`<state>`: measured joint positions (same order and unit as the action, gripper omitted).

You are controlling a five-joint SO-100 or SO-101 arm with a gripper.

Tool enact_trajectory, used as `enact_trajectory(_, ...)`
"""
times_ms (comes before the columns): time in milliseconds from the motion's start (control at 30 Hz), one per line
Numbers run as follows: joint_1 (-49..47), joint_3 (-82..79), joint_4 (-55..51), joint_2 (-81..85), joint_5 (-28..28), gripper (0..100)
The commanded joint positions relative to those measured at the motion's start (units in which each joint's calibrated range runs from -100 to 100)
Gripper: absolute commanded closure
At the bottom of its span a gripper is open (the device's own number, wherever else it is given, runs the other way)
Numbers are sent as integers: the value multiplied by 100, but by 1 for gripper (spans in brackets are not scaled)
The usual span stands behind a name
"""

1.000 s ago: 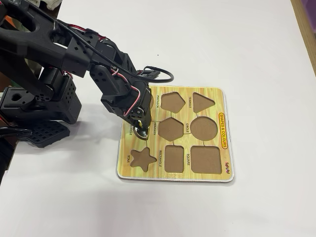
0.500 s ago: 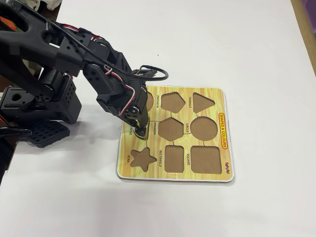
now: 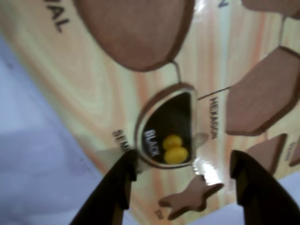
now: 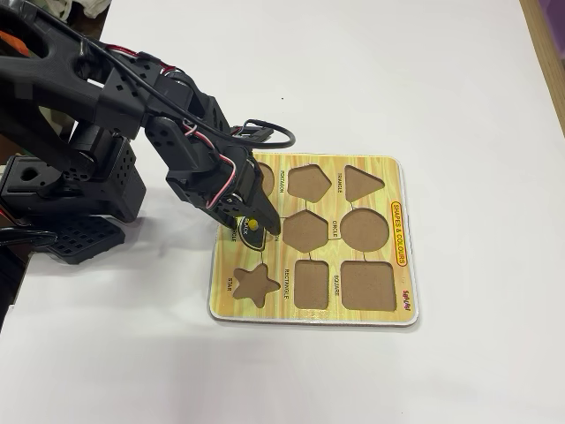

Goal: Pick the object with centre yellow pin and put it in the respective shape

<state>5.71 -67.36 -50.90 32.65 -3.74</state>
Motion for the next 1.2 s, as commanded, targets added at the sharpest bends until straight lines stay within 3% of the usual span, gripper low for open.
enact_trajectory(0, -24, 144, 371, 166, -44, 78)
enact_trajectory(167, -43, 117, 362, 878, -133, 78)
enact_trajectory(700, -82, 117, 371, 2217, -2602, 78)
enact_trajectory(1167, -73, -108, 371, 3330, -4061, 78)
